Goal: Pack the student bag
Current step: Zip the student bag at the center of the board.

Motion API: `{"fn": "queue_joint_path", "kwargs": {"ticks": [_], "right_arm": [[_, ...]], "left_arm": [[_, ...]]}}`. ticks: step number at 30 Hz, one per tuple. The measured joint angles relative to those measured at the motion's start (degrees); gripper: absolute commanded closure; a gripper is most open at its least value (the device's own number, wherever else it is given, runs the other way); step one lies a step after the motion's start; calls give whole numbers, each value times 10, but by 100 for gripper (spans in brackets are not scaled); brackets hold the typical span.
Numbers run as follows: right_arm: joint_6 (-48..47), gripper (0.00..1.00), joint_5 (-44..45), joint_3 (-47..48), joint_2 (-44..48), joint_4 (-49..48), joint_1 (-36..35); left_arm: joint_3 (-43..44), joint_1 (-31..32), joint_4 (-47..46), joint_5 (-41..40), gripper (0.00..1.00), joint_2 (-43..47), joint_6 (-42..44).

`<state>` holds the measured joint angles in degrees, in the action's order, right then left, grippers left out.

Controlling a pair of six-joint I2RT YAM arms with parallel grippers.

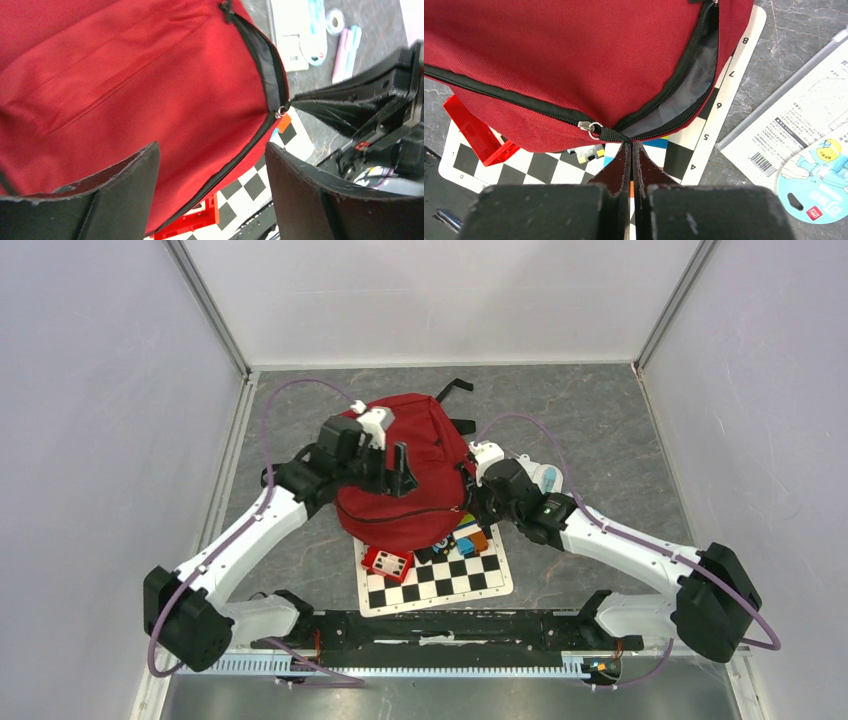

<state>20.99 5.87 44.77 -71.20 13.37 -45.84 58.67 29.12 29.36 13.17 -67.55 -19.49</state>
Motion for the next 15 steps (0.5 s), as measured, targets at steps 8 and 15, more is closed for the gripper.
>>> {"fn": "queue_joint_path", "kwargs": {"ticks": [8, 15], "right_arm": [[8, 100, 2, 0, 14, 0, 0], [19, 100, 1, -9, 16, -7, 0]], "left_arm": [[-30, 97, -108, 25, 10, -58, 48], [-30, 143, -139, 1, 33, -147, 75]]}}
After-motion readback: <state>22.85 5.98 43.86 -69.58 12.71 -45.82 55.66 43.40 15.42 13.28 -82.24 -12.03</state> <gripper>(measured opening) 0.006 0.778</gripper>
